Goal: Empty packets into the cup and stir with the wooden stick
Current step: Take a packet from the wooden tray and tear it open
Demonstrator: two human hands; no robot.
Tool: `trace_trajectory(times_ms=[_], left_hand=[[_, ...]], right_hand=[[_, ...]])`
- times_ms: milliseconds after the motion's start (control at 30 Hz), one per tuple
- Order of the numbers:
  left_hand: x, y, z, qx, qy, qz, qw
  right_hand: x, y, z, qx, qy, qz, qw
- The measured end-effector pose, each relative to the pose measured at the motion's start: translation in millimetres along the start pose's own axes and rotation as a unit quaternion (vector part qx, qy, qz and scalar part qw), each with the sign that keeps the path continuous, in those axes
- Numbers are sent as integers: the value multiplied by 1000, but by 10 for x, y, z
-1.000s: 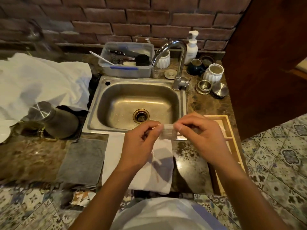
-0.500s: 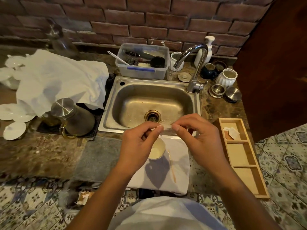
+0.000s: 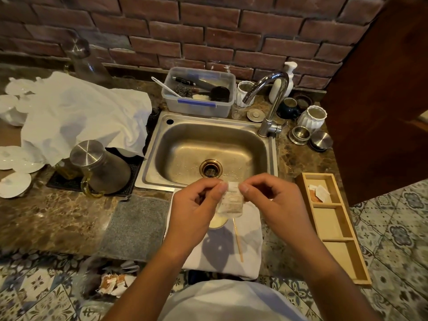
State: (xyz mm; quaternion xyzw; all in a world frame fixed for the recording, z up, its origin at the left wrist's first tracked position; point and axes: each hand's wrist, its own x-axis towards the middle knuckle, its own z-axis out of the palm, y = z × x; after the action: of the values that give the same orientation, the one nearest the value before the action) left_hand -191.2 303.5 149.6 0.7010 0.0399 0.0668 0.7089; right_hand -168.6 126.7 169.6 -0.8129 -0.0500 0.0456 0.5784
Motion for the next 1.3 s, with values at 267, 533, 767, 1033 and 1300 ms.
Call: trace_trajectory(times_ms=[267,533,767,1033,1300], left_hand=[[0,-79,5,16,2,-7,1000],[-6,-145,-7,78,6,27,997],[5,-170,-42,-9,-56,13,998],[-38,-239,-24,31,-60,1,998],[-59,-226,-49,-46,-92,-71,992]], right_hand=[[-80,70,-11,17,-3,-3,1000],[-91,66,-7,42,-22,-36,998],[-104,33,4,110,-32,3,993],[-126,26,-31,-42,-96,-19,994],[-206,87,-14,-13,-98,-25,995]])
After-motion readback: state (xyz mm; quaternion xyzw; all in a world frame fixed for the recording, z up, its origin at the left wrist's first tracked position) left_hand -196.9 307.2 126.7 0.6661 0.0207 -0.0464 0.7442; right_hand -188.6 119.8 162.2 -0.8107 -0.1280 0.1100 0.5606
